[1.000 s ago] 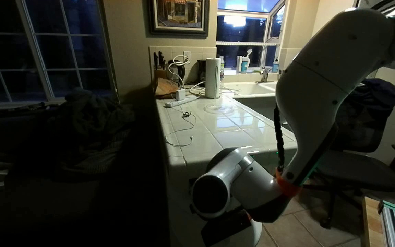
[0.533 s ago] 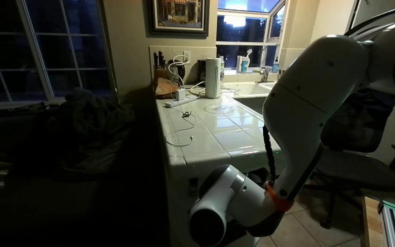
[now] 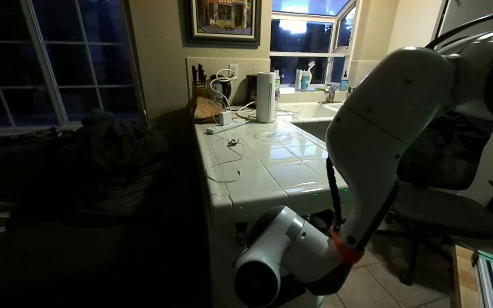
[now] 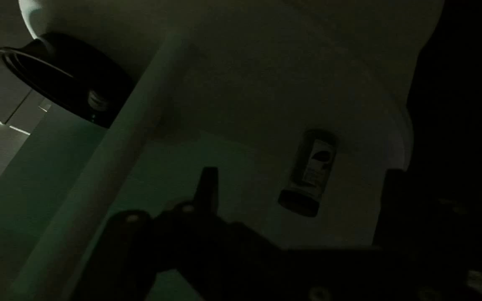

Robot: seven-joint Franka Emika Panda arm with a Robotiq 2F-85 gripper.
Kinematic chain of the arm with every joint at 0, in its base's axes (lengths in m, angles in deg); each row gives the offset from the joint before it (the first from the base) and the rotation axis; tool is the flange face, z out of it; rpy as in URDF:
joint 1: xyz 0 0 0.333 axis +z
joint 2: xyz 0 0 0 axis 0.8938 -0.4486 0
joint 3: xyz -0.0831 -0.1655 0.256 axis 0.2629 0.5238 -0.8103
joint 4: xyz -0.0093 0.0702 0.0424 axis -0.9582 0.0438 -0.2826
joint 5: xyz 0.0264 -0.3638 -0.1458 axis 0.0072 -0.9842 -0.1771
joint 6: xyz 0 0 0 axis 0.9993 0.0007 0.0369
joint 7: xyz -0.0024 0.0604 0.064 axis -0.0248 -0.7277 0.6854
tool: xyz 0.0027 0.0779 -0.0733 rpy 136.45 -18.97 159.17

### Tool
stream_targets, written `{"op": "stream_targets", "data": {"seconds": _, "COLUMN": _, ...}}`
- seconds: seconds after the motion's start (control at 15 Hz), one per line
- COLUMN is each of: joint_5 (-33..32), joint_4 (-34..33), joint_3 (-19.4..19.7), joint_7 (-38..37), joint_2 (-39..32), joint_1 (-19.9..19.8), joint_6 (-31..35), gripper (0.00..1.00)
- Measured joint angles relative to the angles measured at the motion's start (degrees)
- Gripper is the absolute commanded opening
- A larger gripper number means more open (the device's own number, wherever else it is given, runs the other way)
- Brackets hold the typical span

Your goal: Pick up the spice bottle from the first left shelf under the kitchen counter and place it on the kitchen counter

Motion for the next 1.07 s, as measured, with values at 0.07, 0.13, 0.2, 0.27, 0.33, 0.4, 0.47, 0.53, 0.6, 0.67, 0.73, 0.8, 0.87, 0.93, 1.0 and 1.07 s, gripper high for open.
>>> {"op": "stream_targets", "data": {"seconds": 0.07, "joint_5": -0.9, "joint_4": -0.3, "joint_3": -0.4, "joint_7": -0.3, "joint_2": -0.2, "joint_1": -0.6, "joint_6": -0.1, "gripper": 1.0}}
{"op": "stream_targets", "data": {"seconds": 0.13, "joint_5": -2.0, "joint_4": -0.7, "joint_3": -0.6, "joint_7": -0.9, "joint_2": -0.8, "joint_1": -1.2, "joint_6": -0.1, "gripper": 1.0}}
{"op": "stream_targets", "data": {"seconds": 0.2, "joint_5": -3.2, "joint_4": -1.5, "joint_3": -0.7, "joint_7": -1.8, "joint_2": -1.7, "joint_1": -1.9, "joint_6": -0.3, "gripper": 1.0}}
{"op": "stream_targets", "data": {"seconds": 0.27, "joint_5": -4.6, "joint_4": -2.4, "joint_3": -0.7, "joint_7": -2.8, "joint_2": -2.9, "joint_1": -2.5, "joint_6": -0.6, "gripper": 1.0}}
{"op": "stream_targets", "data": {"seconds": 0.33, "joint_5": -5.8, "joint_4": -3.5, "joint_3": -0.7, "joint_7": -3.9, "joint_2": -4.3, "joint_1": -3.1, "joint_6": -1.3, "gripper": 1.0}}
{"op": "stream_targets", "data": {"seconds": 0.4, "joint_5": -6.7, "joint_4": -4.7, "joint_3": -0.7, "joint_7": -4.8, "joint_2": -5.8, "joint_1": -3.7, "joint_6": -1.9, "gripper": 1.0}}
{"op": "stream_targets", "data": {"seconds": 0.47, "joint_5": -7.6, "joint_4": -6.0, "joint_3": -0.8, "joint_7": -5.6, "joint_2": -7.5, "joint_1": -4.2, "joint_6": -2.5, "gripper": 1.0}}
{"op": "stream_targets", "data": {"seconds": 0.53, "joint_5": -8.4, "joint_4": -7.5, "joint_3": -0.9, "joint_7": -6.3, "joint_2": -9.2, "joint_1": -4.5, "joint_6": -3.2, "gripper": 1.0}}
{"op": "stream_targets", "data": {"seconds": 0.6, "joint_5": -9.3, "joint_4": -9.0, "joint_3": -1.0, "joint_7": -7.3, "joint_2": -10.9, "joint_1": -4.6, "joint_6": -4.0, "gripper": 1.0}}
{"op": "stream_targets", "data": {"seconds": 0.67, "joint_5": -10.5, "joint_4": -10.6, "joint_3": -1.1, "joint_7": -8.7, "joint_2": -12.6, "joint_1": -4.5, "joint_6": -5.2, "gripper": 1.0}}
{"op": "stream_targets", "data": {"seconds": 0.73, "joint_5": -11.5, "joint_4": -12.2, "joint_3": -1.3, "joint_7": -10.2, "joint_2": -14.1, "joint_1": -4.5, "joint_6": -6.3, "gripper": 1.0}}
{"op": "stream_targets", "data": {"seconds": 0.8, "joint_5": -12.6, "joint_4": -13.7, "joint_3": -1.5, "joint_7": -11.8, "joint_2": -15.5, "joint_1": -4.4, "joint_6": -7.3, "gripper": 1.0}}
{"op": "stream_targets", "data": {"seconds": 0.87, "joint_5": -13.7, "joint_4": -15.1, "joint_3": -1.5, "joint_7": -13.4, "joint_2": -16.7, "joint_1": -4.4, "joint_6": -8.4, "gripper": 1.0}}
{"op": "stream_targets", "data": {"seconds": 0.93, "joint_5": -14.7, "joint_4": -16.3, "joint_3": -1.6, "joint_7": -15.0, "joint_2": -17.8, "joint_1": -4.4, "joint_6": -9.5, "gripper": 1.0}}
{"op": "stream_targets", "data": {"seconds": 1.0, "joint_5": -15.5, "joint_4": -17.4, "joint_3": -1.6, "joint_7": -16.5, "joint_2": -18.8, "joint_1": -4.4, "joint_6": -10.5, "gripper": 1.0}}
{"op": "stream_targets", "data": {"seconds": 1.07, "joint_5": -16.4, "joint_4": -18.3, "joint_3": -1.6, "joint_7": -18.0, "joint_2": -19.7, "joint_1": -4.5, "joint_6": -11.6, "gripper": 1.0}}
